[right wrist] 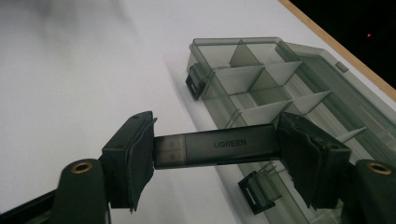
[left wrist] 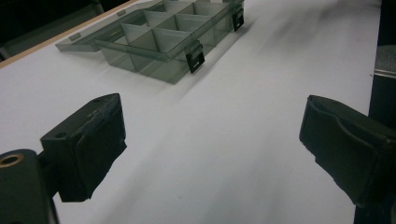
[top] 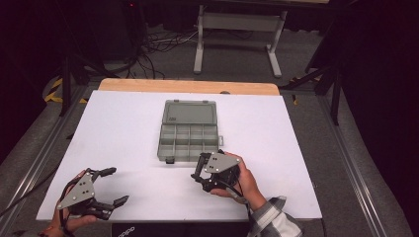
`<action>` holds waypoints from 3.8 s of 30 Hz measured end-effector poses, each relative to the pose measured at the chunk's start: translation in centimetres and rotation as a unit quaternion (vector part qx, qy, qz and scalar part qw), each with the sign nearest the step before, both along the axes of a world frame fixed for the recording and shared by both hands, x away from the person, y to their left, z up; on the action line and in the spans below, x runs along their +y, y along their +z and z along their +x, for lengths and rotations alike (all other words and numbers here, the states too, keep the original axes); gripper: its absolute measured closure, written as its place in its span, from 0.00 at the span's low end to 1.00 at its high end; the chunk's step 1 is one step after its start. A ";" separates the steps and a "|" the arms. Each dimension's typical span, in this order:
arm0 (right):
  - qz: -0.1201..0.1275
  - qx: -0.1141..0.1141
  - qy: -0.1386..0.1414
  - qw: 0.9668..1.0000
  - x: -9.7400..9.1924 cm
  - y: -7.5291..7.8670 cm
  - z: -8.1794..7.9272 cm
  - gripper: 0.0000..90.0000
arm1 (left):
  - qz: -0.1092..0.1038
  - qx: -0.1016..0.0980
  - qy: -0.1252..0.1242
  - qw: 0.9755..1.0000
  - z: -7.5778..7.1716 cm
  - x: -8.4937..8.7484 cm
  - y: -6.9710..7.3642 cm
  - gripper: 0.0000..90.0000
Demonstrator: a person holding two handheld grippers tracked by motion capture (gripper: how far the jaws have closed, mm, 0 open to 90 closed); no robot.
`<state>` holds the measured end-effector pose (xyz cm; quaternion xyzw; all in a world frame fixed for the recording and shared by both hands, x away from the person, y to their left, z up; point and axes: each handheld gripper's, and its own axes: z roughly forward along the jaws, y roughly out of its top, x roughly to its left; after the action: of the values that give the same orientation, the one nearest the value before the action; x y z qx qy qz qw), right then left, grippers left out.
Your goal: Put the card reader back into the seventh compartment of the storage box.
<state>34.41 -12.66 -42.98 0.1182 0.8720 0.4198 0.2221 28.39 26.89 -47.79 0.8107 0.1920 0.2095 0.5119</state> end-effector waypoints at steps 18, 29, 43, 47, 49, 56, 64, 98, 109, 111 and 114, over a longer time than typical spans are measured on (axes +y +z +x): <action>0.010 -0.003 -0.020 1.000 0.3 0.5 2.8 0.34 | 0.000 0.001 -0.001 1.000 0.1 -0.1 -0.1 0.09; 0.014 0.005 -0.036 0.999 1.0 0.2 4.8 0.34 | -0.002 0.005 -0.003 1.000 0.1 -0.1 -0.2 0.09; 0.022 0.016 -0.061 0.998 1.6 -0.3 6.3 0.34 | -0.006 0.003 0.000 1.000 0.1 0.0 -0.1 0.09; 0.022 0.019 -0.065 0.998 1.7 -0.4 6.5 0.34 | -0.007 0.004 -0.001 1.000 0.1 0.0 -0.1 0.09; 0.022 0.022 -0.070 0.997 1.8 -0.6 6.7 0.34 | -0.007 0.004 -0.001 1.000 0.0 0.0 -0.1 0.09; 0.024 0.028 -0.078 0.996 1.7 -0.8 6.9 0.34 | -0.007 0.004 -0.002 1.000 0.0 0.0 -0.1 0.09; 0.023 0.037 -0.083 0.996 1.8 -1.1 7.1 0.34 | -0.004 0.003 -0.002 1.000 0.1 0.0 -0.1 0.09; 0.052 0.016 -0.088 0.995 1.4 -0.4 6.5 0.38 | -0.003 0.004 -0.002 1.000 0.0 0.0 -0.1 0.09; 0.072 -0.016 -0.093 0.993 1.4 0.5 5.5 0.35 | -0.002 -0.001 -0.002 1.000 0.0 0.1 0.0 0.09; 0.073 -0.018 -0.092 0.993 1.4 0.6 5.4 0.35 | -0.002 -0.001 -0.002 1.000 0.0 0.1 0.0 0.09; 0.078 -0.029 -0.096 0.992 1.3 0.9 5.0 0.34 | 0.000 -0.002 -0.001 1.000 0.0 0.1 0.0 0.09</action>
<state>39.45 -11.38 -42.06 0.2057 0.8146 0.4666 0.2765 28.39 26.95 -47.82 0.8102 0.1907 0.2106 0.5127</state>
